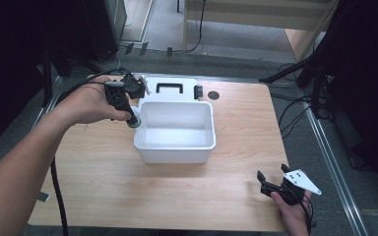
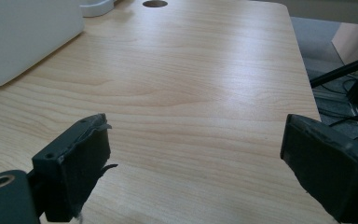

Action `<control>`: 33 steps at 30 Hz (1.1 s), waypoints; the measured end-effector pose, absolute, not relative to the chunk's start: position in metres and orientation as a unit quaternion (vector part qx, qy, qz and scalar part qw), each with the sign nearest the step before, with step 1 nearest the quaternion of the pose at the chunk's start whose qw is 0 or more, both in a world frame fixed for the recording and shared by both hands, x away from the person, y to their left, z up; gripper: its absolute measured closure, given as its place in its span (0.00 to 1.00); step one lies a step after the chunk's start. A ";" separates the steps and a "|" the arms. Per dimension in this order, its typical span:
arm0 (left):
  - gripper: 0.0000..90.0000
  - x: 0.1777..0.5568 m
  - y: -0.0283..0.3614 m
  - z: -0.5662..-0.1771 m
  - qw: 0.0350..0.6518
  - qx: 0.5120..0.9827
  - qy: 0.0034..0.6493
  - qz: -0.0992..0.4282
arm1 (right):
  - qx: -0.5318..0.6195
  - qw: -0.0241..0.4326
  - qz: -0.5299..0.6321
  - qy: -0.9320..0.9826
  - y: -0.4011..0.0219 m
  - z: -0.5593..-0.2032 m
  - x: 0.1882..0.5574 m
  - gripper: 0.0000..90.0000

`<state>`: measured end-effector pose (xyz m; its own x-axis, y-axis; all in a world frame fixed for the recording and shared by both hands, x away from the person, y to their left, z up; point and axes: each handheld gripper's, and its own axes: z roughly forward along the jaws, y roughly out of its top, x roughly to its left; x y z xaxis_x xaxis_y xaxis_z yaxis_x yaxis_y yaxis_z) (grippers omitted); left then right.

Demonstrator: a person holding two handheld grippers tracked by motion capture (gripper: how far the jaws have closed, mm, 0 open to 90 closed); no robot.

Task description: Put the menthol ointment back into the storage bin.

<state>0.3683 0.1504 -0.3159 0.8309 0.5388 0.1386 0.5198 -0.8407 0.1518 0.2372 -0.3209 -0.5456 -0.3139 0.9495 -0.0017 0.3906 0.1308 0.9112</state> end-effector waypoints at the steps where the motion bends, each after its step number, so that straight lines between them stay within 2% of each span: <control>1: 0.57 0.369 0.148 -0.317 0.055 0.956 0.276 0.088 | 0.492 0.318 0.439 0.681 -0.321 -0.546 0.237 0.09; 33: 0.57 0.376 0.123 -0.342 0.049 0.965 0.243 0.082 | 0.490 0.316 0.438 0.684 -0.321 -0.546 0.237 0.09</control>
<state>0.3764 0.1227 -0.3415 0.8679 0.4779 0.1353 0.4619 -0.8767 0.1339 0.2373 -0.3209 -0.5455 -0.3201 0.9474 -0.0034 0.3937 0.1362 0.9091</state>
